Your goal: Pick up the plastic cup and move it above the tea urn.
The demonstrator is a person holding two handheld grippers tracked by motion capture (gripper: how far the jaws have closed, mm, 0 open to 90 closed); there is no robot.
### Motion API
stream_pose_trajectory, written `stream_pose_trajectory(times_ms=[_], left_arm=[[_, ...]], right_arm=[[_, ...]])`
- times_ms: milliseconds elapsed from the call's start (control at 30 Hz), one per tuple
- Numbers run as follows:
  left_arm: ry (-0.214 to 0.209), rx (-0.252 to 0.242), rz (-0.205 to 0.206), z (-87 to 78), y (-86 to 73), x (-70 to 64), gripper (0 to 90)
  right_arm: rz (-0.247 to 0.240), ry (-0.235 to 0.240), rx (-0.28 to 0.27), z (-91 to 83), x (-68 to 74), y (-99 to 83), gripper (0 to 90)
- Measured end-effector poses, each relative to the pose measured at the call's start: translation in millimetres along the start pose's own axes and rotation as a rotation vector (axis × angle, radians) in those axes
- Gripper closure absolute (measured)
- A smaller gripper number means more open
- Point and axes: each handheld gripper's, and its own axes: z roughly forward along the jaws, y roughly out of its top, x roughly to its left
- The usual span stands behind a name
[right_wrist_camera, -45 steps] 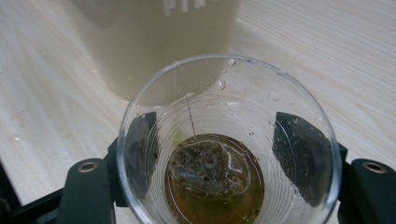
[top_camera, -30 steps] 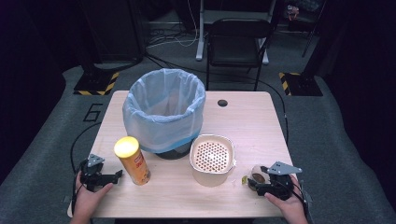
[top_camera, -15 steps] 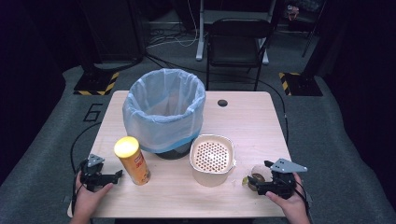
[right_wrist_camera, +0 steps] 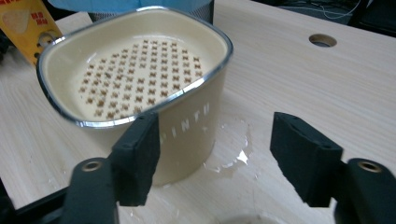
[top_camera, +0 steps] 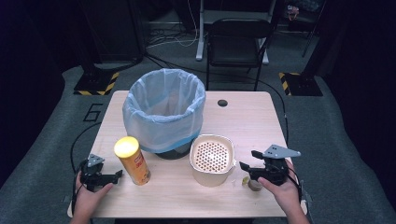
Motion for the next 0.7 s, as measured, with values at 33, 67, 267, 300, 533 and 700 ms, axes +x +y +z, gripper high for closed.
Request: stream_pose_trajectory(times_ms=[33,67,267,300,533,700], left_arm=[[0.000,0.000,0.000,0.0,0.0,0.0,0.2],[0.000,0.000,-0.001,0.0,0.0,0.0,0.2],[0.000,0.000,0.000,0.0,0.0,0.0,0.2],[0.000,0.000,0.000,0.0,0.0,0.0,0.2],[0.000,0.000,0.000,0.0,0.0,0.0,0.2],[0.000,0.000,0.000,0.0,0.0,0.0,0.2]], right_arm=[[-0.002,0.003,0.000,2.6,1.5,3.0,35.2],[-0.004,0.010,0.002,4.8,2.8,5.7,35.5],[-0.004,0.028,-0.007,15.2,9.5,17.4,37.3],[-0.003,0.033,-0.002,17.0,9.9,19.0,38.2],[-0.004,0.038,0.036,34.5,15.7,23.7,37.3],[-0.019,0.019,0.088,47.7,20.2,21.6,33.5]])
